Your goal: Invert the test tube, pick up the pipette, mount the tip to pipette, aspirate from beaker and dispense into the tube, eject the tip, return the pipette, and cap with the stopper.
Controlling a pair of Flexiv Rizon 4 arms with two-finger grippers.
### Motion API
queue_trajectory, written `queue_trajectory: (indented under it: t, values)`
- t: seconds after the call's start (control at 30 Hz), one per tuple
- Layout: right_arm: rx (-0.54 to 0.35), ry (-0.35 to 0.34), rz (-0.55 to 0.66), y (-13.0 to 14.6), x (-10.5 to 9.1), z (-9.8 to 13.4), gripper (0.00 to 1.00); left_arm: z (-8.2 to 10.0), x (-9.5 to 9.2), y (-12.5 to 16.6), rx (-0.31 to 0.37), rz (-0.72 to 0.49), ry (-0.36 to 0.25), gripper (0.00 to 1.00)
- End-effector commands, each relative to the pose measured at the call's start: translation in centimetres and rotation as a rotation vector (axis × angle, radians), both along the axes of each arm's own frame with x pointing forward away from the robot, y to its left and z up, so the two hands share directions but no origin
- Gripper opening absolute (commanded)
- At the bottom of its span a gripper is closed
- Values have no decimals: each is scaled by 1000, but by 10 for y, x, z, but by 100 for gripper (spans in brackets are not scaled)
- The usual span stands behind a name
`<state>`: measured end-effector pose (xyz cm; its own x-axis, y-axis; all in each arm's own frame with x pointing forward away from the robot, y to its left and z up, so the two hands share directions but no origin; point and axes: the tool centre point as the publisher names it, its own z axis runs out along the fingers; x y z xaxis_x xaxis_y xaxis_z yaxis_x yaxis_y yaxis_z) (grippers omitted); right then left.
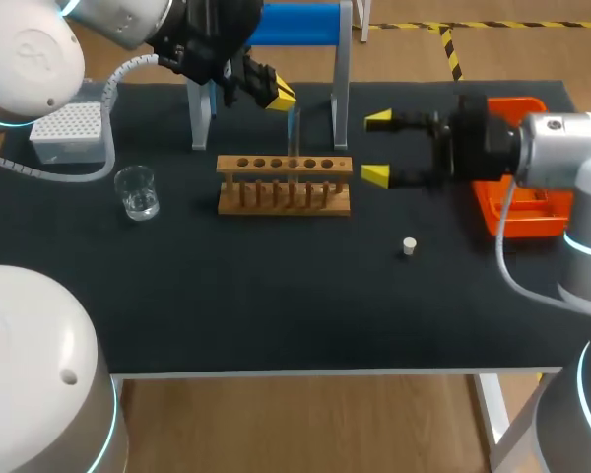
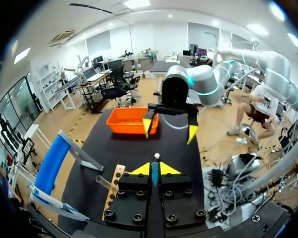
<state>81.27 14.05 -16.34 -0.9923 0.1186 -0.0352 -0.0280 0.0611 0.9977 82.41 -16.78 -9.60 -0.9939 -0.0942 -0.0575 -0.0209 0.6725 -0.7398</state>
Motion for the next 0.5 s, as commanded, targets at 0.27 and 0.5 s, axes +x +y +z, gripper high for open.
queue_trajectory:
  t: [0.27, 0.5]
  values:
    - [13, 18, 67, 41, 17, 17, 100, 0, 1, 0, 2, -2, 2, 0]
    - [17, 23, 65, 64, 24, 22, 100, 0, 1, 0, 2, -2, 2, 0]
